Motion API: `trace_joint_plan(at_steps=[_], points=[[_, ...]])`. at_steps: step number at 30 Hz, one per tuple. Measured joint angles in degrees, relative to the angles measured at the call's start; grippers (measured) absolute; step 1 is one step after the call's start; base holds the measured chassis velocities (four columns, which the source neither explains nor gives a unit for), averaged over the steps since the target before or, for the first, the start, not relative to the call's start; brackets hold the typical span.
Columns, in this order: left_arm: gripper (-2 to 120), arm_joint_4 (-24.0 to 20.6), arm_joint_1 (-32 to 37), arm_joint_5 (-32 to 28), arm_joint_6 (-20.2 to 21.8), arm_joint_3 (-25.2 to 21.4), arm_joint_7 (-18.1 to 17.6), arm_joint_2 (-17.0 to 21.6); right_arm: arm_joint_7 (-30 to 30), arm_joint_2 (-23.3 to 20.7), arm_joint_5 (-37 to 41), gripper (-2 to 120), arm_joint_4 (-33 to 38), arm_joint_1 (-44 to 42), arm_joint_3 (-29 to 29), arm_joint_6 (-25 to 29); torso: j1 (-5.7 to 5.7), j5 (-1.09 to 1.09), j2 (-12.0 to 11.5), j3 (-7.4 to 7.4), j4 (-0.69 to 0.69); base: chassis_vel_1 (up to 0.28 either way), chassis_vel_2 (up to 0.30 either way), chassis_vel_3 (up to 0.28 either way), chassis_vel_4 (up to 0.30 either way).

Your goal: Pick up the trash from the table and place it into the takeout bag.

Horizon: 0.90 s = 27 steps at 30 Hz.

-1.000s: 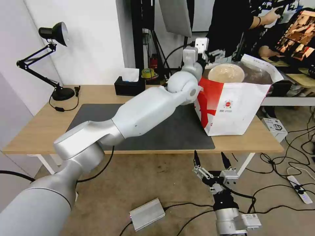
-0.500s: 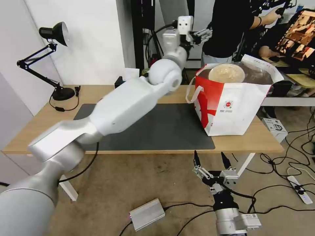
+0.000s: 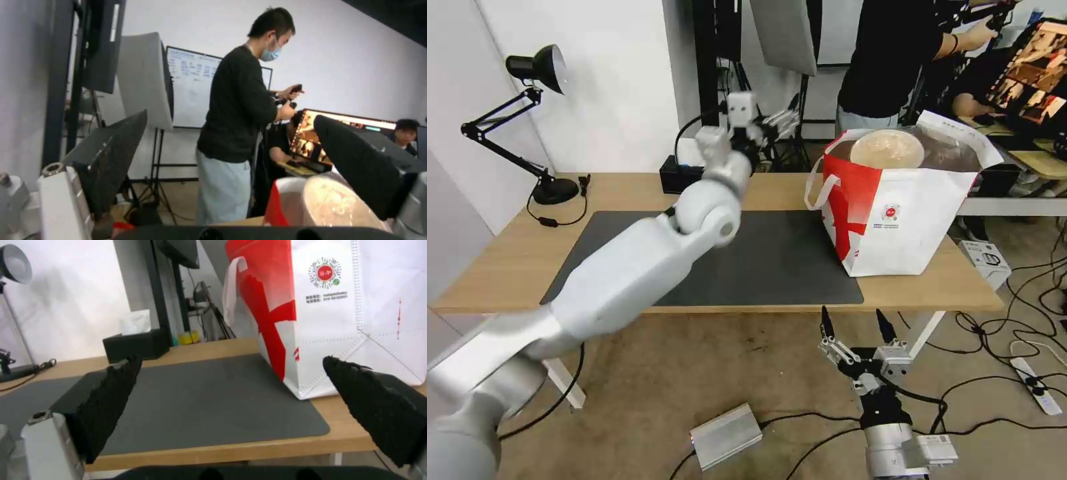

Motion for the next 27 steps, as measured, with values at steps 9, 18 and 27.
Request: trace_joint_plan(at_steps=[9, 18, 27], points=[[100, -6.65, 8.3, 3.33, -0.05, -5.52, 0.08, 5.45, 0.0, 0.0, 0.0, 100, 0.0, 0.0, 0.0, 0.0, 0.0, 0.0, 0.01, 0.0, 0.01, 0.0, 0.0, 0.0, 0.0], [100, -10.92, 16.31, 6.23, -0.09, -10.89, 0.88, 7.9, 0.0, 0.0, 0.0, 100, 0.0, 0.0, 0.0, 0.0, 0.0, 0.01, 0.0, 0.0, 0.0, 0.0, 0.0, 0.0, 0.0], [100, -16.11, 27.58, 10.7, -0.49, -18.94, 2.84, 10.74, 0.0, 0.0, 0.0, 100, 0.0, 0.0, 0.0, 0.0, 0.0, 0.01, 0.0, 0.0, 0.01, 0.0, 0.0, 0.0, 0.0]])
